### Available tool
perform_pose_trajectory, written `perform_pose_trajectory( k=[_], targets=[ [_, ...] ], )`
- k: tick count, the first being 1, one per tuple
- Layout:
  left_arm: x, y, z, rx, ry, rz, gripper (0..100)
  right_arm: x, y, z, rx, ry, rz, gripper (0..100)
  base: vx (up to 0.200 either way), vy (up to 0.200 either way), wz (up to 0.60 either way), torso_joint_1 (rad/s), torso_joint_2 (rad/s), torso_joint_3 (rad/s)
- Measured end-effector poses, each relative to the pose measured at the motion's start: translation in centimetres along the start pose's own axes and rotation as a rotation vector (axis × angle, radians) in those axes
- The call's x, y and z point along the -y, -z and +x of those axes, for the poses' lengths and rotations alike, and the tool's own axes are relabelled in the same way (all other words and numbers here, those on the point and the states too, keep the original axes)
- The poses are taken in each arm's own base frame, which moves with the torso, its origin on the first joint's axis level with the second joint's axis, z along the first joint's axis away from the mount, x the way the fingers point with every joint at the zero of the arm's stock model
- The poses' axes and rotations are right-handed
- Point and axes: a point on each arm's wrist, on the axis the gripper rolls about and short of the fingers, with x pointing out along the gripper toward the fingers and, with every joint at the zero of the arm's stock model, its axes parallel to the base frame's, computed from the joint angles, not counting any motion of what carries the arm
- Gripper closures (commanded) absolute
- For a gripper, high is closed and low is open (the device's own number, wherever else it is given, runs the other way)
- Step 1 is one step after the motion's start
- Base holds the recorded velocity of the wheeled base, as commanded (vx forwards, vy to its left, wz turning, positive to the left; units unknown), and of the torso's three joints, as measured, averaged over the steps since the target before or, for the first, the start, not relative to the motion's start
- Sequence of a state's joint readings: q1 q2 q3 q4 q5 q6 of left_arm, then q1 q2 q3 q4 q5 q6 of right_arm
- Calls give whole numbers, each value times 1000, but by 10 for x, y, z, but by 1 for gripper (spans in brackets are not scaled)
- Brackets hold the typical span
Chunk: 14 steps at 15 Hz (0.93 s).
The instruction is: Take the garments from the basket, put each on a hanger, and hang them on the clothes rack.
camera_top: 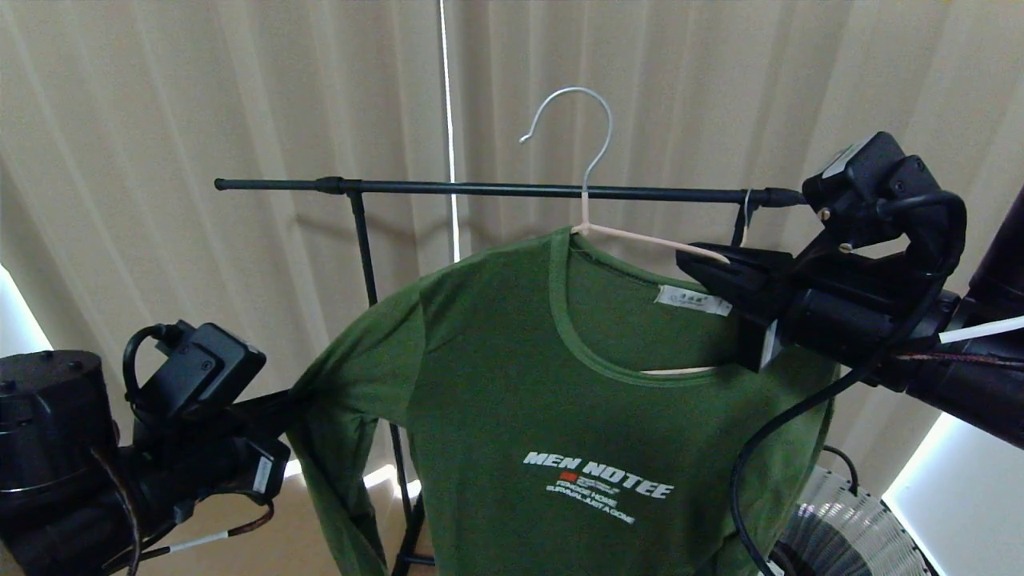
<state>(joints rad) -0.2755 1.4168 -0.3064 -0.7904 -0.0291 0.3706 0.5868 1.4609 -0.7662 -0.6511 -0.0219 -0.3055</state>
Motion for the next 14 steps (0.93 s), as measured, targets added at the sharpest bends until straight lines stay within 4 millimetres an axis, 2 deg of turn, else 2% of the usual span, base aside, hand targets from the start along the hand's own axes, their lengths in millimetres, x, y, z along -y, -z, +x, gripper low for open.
perform_pose_trajectory(
  k=[5, 6, 11, 14],
  targets=[
    [-21, 7, -11, -18, -115, 0, 100, 7, 1, 0, -8, 31, -1, 100, 0, 0, 0, 0, 0, 0],
    [-23, 8, -12, -21, -128, -1, 0, 8, 1, 0, -9, 32, -1, 100, 0, 0, 0, 0, 0, 0],
    [-23, 0, -24, 34, -141, -13, 0, 8, 2, 0, -19, 38, -3, 100, 0, 0, 0, 0, 0, 0],
    [-24, -8, -34, 96, -150, -79, 0, 16, 7, 0, -51, 85, -2, 100, 0, 0, 0, 0, 0, 0]
  ],
)
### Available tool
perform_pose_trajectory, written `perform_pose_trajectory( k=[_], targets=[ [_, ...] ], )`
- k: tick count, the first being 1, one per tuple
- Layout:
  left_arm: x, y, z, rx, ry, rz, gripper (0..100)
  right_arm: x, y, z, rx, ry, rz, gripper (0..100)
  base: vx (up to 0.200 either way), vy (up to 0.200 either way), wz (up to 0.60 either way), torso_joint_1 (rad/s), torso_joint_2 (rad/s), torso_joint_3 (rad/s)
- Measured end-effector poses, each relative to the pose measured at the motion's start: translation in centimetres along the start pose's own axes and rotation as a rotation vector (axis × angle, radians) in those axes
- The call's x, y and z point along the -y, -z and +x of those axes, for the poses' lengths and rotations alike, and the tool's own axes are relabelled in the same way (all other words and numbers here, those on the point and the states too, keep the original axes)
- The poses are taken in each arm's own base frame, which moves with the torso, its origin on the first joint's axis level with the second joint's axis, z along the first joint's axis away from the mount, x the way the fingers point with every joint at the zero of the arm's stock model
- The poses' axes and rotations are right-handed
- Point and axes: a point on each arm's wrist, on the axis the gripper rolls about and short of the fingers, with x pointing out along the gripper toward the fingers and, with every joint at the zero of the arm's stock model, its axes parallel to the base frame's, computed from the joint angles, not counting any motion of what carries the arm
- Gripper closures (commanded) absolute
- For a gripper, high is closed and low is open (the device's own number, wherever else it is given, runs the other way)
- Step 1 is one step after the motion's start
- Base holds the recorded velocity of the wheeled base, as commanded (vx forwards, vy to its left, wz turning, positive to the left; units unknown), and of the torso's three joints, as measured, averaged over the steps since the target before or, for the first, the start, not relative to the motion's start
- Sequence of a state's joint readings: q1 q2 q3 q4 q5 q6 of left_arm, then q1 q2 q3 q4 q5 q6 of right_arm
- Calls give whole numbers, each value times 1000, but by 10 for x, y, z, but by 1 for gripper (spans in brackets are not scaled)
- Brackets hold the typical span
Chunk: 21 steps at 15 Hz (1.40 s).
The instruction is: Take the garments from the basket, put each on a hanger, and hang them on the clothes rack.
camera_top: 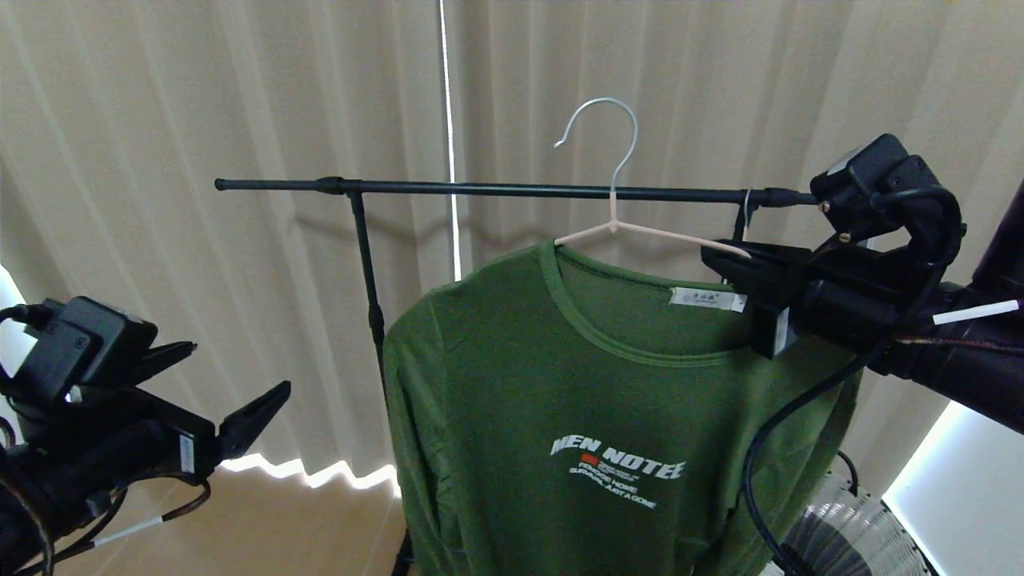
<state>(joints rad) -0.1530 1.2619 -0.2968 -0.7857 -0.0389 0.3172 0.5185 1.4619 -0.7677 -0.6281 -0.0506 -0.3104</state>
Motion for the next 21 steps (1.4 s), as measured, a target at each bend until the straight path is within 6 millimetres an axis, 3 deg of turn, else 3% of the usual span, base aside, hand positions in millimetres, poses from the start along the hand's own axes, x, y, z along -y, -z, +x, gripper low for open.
perform_pose_trajectory(
  k=[4, 8, 14, 21],
  targets=[
    [-8, -19, -27, 132, -46, -91, 0, 8, 14, -3, -141, 81, -5, 100, 0, 0, 0, 0, 0, 0],
    [-18, -21, -52, 153, -137, -106, 0, 15, 26, -15, -221, 130, -6, 100, 0, 0, 0, 0, 0, 0],
    [-16, -13, -58, 139, -141, 5, 0, 22, 29, -23, -236, 166, -1, 100, 0, 0, 0, 0, 0, 0],
    [-13, -7, -60, 121, -136, -21, 0, 19, 39, -25, -269, 154, -1, 100, 0, 0, 0, 0, 0, 0]
  ],
)
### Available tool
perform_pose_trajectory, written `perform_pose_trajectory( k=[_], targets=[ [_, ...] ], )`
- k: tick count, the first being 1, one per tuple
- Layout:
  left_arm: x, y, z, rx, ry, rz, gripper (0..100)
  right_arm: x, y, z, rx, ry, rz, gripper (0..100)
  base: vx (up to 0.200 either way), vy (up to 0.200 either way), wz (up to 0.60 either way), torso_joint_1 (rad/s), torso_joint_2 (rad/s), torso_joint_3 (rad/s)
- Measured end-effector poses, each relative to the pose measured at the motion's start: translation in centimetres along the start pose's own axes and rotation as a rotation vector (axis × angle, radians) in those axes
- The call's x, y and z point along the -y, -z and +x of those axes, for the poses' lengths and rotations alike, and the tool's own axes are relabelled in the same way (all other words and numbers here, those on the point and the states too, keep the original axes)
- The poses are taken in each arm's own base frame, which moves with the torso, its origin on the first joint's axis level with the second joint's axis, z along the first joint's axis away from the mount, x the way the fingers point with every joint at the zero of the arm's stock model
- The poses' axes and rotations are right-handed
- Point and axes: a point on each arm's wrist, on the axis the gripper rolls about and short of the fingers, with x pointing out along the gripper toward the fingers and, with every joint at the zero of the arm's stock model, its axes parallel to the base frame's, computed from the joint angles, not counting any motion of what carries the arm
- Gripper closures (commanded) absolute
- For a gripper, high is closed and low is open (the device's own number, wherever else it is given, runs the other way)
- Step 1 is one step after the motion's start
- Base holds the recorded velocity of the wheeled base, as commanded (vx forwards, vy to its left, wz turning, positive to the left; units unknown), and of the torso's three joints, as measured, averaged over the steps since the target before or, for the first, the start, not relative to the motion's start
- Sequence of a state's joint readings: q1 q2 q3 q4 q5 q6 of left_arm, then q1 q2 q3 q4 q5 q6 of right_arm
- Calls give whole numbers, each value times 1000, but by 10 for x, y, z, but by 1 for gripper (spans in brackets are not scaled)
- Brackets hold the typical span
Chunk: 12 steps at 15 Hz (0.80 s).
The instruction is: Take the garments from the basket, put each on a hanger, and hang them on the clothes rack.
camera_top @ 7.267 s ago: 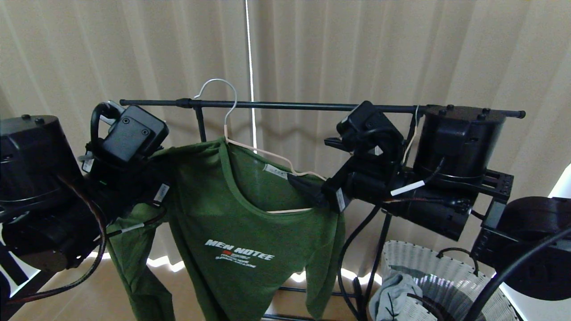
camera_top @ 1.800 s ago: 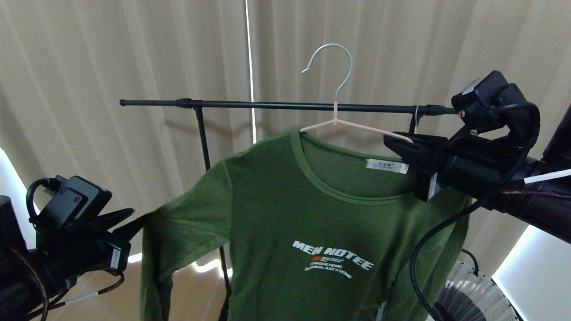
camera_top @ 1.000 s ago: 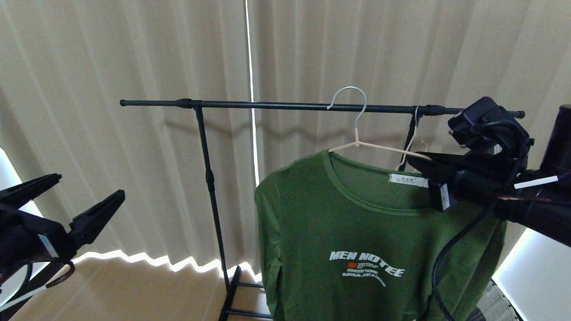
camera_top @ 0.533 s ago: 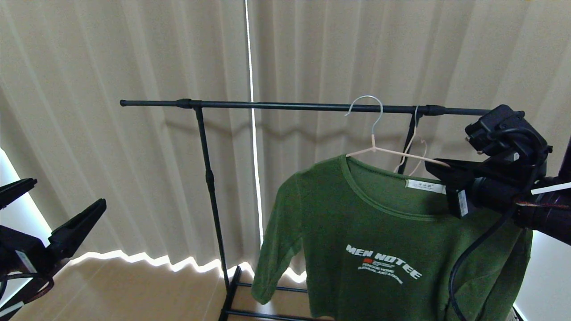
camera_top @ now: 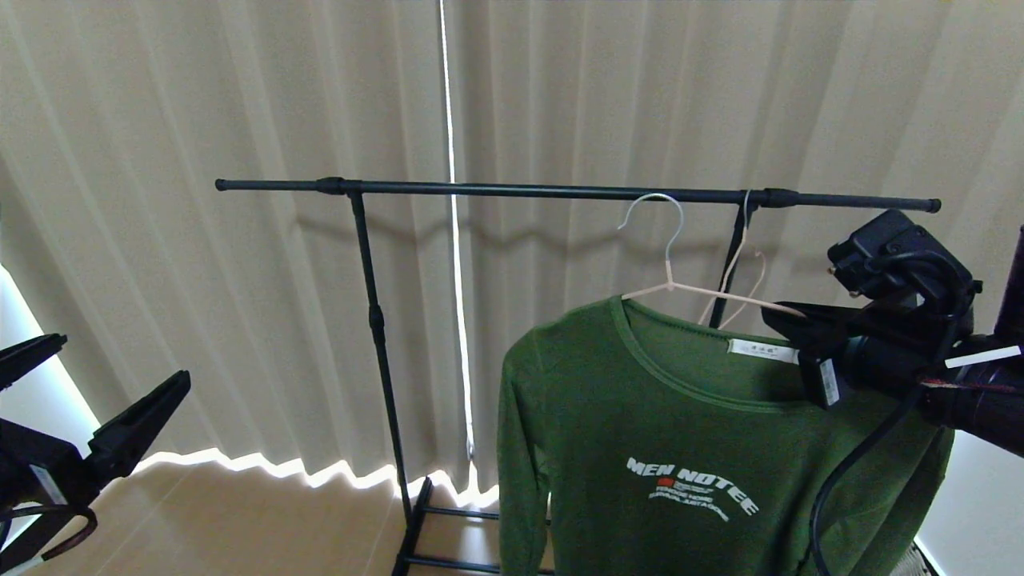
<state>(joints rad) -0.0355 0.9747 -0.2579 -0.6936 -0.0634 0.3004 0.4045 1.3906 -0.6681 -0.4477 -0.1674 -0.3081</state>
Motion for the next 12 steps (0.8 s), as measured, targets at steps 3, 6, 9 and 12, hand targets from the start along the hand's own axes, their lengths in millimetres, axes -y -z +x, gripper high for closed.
perform_pose_trajectory(
  k=[3, 6, 9, 12],
  targets=[
    [2, 4, 0, -14, 9, -15, 0, 0, 1, -2, 2, 1, 0, 100, 200, 0, 0, -14, -1, 1],
    [3, 6, -1, -22, 11, -115, 0, 2, 5, -3, -1, 14, 7, 100, 200, 0, 0, 9, 5, -1],
    [5, 13, -3, -45, 21, -120, 0, 7, 6, -6, 2, 34, 14, 100, 200, 0, 0, -4, 2, 2],
    [5, 13, -2, -44, 34, -119, 0, 14, 7, -9, -3, 75, 23, 100, 200, 0, 0, 9, -1, 2]
  ],
)
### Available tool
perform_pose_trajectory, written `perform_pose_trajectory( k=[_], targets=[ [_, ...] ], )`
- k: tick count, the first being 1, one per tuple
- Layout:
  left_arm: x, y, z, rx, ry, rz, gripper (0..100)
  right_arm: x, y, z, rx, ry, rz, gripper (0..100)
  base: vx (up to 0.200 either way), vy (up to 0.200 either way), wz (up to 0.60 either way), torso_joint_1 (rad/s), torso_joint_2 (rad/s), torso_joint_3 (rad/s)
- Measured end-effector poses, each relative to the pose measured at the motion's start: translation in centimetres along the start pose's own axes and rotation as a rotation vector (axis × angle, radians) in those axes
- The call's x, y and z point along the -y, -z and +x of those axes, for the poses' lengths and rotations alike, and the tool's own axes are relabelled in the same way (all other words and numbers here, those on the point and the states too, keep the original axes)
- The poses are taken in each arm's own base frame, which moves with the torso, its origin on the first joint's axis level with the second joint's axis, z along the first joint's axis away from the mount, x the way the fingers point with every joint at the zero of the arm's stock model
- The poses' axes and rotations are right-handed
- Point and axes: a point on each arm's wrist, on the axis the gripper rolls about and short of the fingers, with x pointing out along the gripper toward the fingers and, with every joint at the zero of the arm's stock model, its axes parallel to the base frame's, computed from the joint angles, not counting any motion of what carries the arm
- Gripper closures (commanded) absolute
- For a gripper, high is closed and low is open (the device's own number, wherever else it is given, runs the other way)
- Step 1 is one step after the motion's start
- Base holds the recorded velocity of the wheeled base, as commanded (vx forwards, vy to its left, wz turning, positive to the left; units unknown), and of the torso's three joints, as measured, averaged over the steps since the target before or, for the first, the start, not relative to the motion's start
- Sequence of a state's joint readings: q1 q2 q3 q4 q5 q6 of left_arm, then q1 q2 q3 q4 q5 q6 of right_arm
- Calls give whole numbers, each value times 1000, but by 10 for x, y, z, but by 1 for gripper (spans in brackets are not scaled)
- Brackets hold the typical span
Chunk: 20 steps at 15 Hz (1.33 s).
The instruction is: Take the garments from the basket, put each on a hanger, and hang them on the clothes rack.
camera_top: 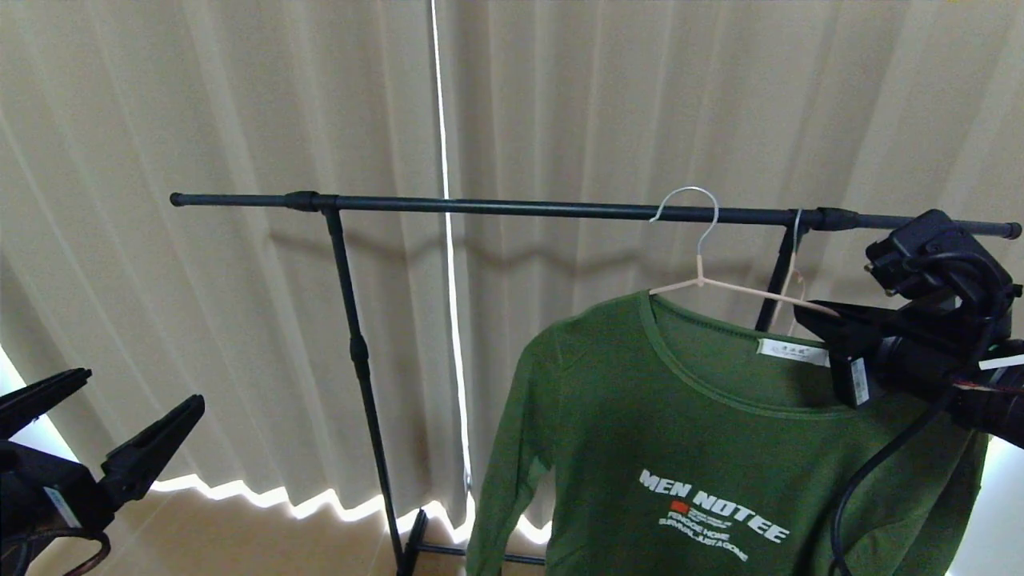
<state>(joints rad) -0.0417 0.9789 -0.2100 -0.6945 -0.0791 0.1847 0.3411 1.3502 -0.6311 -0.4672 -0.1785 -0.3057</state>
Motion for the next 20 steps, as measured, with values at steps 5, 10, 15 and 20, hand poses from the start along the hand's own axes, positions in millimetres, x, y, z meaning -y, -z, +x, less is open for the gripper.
perform_pose_trajectory(
  k=[5, 10, 15, 20],
  targets=[
    [2, -8, 3, 26, 28, 2, 0, 6, -1, 0, -5, 30, 5, 100, 200, 0, 0, -2, 4, 1],
    [5, -2, 3, 5, 51, 7, 0, 6, 0, 2, -10, 39, 5, 100, 80, 0, 0, 1, 1, 1],
    [11, 2, 2, -1, 98, 11, 0, 10, -3, 16, -37, 95, 8, 100, 0, 0, 0, 0, 0, 0],
    [12, 3, 1, -3, 102, 11, 0, 10, -8, 40, -64, 132, 6, 100, 0, 0, 0, 0, 0, 0]
  ],
)
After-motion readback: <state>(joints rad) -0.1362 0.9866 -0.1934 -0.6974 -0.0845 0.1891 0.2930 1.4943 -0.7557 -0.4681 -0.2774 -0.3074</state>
